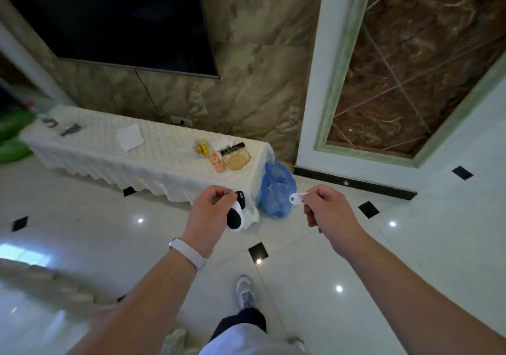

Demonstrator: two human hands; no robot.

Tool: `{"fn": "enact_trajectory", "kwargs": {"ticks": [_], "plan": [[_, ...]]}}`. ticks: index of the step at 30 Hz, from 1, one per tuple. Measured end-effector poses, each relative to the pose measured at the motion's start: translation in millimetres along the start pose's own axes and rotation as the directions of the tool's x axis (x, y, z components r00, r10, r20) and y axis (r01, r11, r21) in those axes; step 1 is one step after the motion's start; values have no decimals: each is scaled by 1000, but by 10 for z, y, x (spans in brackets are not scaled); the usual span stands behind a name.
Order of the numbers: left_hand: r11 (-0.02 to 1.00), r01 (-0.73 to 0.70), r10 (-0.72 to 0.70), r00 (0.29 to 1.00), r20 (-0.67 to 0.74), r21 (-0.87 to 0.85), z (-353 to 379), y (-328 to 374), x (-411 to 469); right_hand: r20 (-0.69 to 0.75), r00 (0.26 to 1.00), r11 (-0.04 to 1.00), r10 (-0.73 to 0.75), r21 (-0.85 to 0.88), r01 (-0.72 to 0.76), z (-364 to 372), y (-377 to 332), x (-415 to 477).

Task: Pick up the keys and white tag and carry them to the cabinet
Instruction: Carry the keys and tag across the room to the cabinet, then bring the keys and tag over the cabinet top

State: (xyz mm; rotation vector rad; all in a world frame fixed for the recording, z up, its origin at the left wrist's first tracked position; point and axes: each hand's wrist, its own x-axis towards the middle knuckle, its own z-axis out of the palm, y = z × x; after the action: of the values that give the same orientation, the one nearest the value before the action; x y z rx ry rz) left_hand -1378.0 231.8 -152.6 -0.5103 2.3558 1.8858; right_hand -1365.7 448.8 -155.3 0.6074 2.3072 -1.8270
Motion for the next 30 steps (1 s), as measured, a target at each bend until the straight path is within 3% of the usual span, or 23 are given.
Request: {"fn": "enact_trajectory", "kwargs": {"ticks": [5, 17, 30], "plan": [[998, 35, -37, 998, -46, -46, -40, -10, 669, 83, 997, 999, 6, -41, -3, 339, -195, 638], [992, 71, -76, 996, -37, -106, -236, 212, 2729, 27, 999, 981, 20, -194, -15, 1084, -1028, 2429], [991, 121, -128, 985, -112, -61, -79, 385, 4082, 128, 992, 978, 5, -206, 21, 1411, -1495, 3903]]}}
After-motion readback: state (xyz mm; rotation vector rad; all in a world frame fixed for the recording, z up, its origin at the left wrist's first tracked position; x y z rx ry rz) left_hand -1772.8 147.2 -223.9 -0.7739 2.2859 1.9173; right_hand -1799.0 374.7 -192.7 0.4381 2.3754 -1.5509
